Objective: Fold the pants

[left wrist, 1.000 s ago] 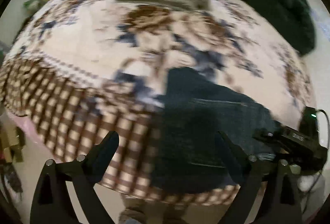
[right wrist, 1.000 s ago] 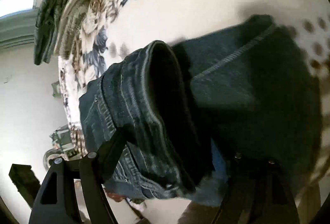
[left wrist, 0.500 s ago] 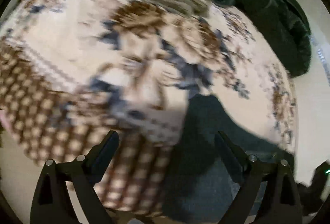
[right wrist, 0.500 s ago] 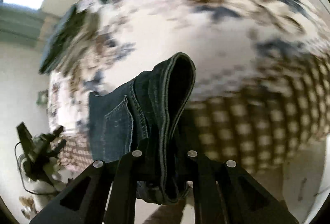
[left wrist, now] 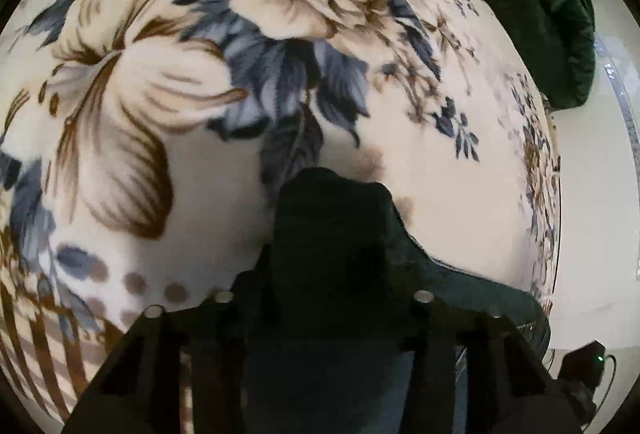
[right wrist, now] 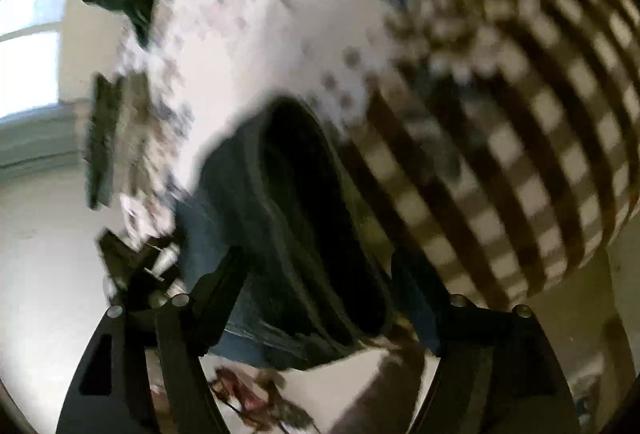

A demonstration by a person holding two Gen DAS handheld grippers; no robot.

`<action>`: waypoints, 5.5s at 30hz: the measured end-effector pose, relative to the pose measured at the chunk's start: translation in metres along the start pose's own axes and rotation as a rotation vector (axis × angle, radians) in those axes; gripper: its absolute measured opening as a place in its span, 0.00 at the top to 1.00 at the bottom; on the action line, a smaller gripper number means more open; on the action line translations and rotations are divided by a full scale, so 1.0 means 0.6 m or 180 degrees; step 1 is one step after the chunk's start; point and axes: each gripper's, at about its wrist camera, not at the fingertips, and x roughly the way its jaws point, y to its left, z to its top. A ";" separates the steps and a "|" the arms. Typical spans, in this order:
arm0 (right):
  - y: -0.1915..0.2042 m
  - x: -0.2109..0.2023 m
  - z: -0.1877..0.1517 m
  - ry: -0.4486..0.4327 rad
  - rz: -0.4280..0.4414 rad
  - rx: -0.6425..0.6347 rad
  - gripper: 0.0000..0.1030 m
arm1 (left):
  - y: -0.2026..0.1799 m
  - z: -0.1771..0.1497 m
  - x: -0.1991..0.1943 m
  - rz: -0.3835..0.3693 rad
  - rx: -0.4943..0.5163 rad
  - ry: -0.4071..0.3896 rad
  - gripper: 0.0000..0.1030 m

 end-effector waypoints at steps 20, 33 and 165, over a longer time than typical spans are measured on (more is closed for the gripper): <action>-0.051 -0.012 -0.098 -0.0302 0.0505 0.0534 0.21 | 0.009 -0.135 -0.054 -0.0322 -0.0211 0.0167 0.09; -0.003 0.094 -0.064 -0.0272 0.0948 0.0394 0.18 | 0.035 -0.140 -0.004 -0.0443 -0.0339 0.0293 0.08; 1.153 0.138 0.040 -0.1438 -0.1762 -0.1922 0.00 | 0.090 0.565 -0.524 0.1151 0.0840 -0.1085 0.07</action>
